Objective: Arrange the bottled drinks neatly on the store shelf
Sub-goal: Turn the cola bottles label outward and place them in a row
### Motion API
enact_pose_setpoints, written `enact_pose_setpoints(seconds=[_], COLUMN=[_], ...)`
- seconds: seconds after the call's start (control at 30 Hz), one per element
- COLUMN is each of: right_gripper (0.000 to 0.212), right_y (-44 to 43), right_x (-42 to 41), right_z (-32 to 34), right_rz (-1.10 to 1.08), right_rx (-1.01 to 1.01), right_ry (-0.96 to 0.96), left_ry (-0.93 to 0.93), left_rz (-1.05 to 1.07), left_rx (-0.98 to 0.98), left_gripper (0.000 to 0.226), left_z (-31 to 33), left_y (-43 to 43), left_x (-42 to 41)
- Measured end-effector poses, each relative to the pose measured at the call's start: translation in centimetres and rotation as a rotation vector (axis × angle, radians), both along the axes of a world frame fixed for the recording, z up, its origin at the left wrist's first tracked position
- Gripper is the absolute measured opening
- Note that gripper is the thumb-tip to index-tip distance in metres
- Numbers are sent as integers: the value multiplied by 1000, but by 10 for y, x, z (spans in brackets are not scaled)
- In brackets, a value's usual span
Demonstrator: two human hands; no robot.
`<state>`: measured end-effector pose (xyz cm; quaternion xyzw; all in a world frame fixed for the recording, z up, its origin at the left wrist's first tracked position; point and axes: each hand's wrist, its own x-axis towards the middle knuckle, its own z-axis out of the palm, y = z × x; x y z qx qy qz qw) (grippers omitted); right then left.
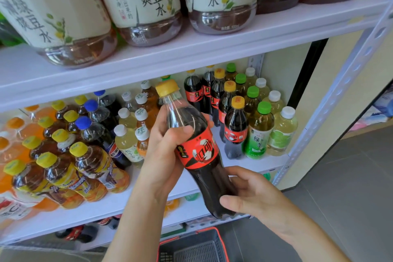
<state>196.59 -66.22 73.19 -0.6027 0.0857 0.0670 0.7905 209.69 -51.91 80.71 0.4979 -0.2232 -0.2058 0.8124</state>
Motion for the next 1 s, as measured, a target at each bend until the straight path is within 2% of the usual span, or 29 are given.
enact_pose_setpoints(seconds=[0.13, 0.23, 0.3, 0.43, 0.53, 0.63, 0.73, 0.83, 0.9, 1.0], right_gripper=[50, 55, 58, 61, 63, 55, 51, 42, 34, 29], right_y=[6, 9, 10, 8, 6, 5, 4, 3, -4, -20], right_x=[7, 11, 16, 24, 27, 30, 35, 40, 42, 47], right_z=[-6, -15, -20, -25, -29, -28, -25, -16, -10, 4], right_rz=[-133, -294, -387, -518, -534, -469, -372, -250, -298, -501], right_rx=[-255, -374, -430, -630, -751, -886, -1160, -1345, -1387, -1415], right_ry=[-91, -79, -68, -86, -95, -113, -173, -129, -187, -417], left_ry=[-104, -259, -309, -385, -512, -598, -603, -560, -587, -797], left_rz=[161, 286, 292, 310, 309, 335, 424, 445, 425, 458], left_rx=[175, 366, 432, 525, 622, 649, 721, 793, 815, 908], left_gripper=[25, 29, 30, 18, 14, 15, 19, 16, 17, 20], left_z=[9, 18, 21, 28, 33, 35, 28, 16, 10, 2], left_y=[4, 12, 17, 22, 27, 27, 23, 18, 13, -1], left_x=[8, 15, 15, 12, 12, 11, 18, 30, 35, 43])
